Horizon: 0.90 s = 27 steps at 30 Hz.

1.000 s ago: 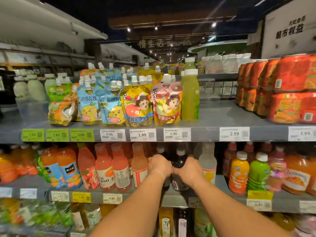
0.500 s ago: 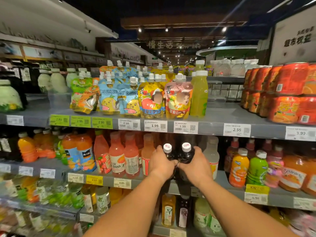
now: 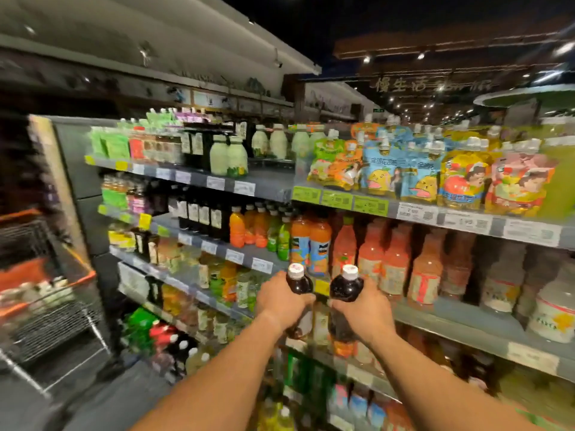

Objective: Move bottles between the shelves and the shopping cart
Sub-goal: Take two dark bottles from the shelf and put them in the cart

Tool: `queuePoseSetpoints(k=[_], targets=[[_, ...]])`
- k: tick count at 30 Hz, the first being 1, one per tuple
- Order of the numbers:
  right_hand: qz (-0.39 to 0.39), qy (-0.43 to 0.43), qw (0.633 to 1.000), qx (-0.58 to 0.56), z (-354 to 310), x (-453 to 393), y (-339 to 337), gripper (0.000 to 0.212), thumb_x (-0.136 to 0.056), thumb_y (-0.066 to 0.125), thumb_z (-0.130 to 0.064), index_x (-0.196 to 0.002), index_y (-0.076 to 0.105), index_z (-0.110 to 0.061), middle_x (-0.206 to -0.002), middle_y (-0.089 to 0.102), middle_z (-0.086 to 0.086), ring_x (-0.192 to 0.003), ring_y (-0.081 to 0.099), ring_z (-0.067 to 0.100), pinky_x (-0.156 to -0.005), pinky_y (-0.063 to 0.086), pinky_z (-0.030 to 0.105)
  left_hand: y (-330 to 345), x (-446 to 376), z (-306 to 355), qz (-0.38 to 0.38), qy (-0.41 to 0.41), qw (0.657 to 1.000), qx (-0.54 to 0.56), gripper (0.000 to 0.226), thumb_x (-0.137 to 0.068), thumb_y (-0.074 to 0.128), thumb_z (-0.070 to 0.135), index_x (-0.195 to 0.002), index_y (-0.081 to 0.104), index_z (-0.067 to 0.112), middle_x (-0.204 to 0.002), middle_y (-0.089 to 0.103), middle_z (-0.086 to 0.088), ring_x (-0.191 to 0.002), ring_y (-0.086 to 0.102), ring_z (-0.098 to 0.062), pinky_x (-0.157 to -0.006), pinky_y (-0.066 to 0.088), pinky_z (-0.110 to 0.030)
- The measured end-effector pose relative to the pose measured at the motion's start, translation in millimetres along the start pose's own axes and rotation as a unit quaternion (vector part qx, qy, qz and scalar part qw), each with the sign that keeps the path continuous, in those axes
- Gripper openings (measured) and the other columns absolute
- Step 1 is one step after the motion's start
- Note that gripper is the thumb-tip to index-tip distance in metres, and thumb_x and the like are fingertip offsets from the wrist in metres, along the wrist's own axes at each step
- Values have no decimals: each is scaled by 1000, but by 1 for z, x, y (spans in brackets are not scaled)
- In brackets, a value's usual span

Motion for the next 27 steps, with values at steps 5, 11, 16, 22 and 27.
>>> queuePoseSetpoints(k=[5,11,16,22,27], targets=[[-107,-77,991,-37,-113,46,144,59,-64,84,-45,-105,47,-23,-102,68,2,-94,65,27,-64,42,30,-130,13,-128,68,-84,993,-40,52,-70,80,53,-111,63,25,-111,70,0,-103,65,-24,-79,51,-29],[-198,-137,968,-71,-225,77,281,47,-61,81,-44,-88,45,-30,-95,68,3,-80,62,24,-52,33,27,-249,18,-239,158,-151,974,-63,54,-66,81,53,-110,63,26,-112,71,0,-105,66,-25,-78,51,-30],[-247,-180,948,-85,-290,71,390,46,-50,68,-61,-78,42,-36,-95,71,5,-89,67,28,-63,47,30,-308,-6,-327,193,-209,956,-73,55,-62,80,54,-106,66,25,-108,73,2,-103,67,-24,-82,54,-31],[-334,-205,915,-99,-370,25,533,58,-60,76,-52,-107,53,-26,-103,70,-1,-93,66,25,-74,52,34,-378,-80,-418,250,-265,928,-75,49,-64,77,53,-106,66,31,-104,73,5,-102,67,-22,-83,53,-31],[-368,-227,896,-99,-442,-24,631,52,-56,76,-49,-99,54,-28,-90,68,-5,-80,63,19,-67,47,31,-431,-147,-481,289,-313,903,-56,47,-61,79,52,-102,66,34,-96,72,12,-94,68,-14,-73,49,-24]])
Point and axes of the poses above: each hand's wrist, its own x-axis away from the middle knuckle, its own y-axis out of the palm, z = x × y, the point moved 10 cm from there along -x, towards the middle knuckle
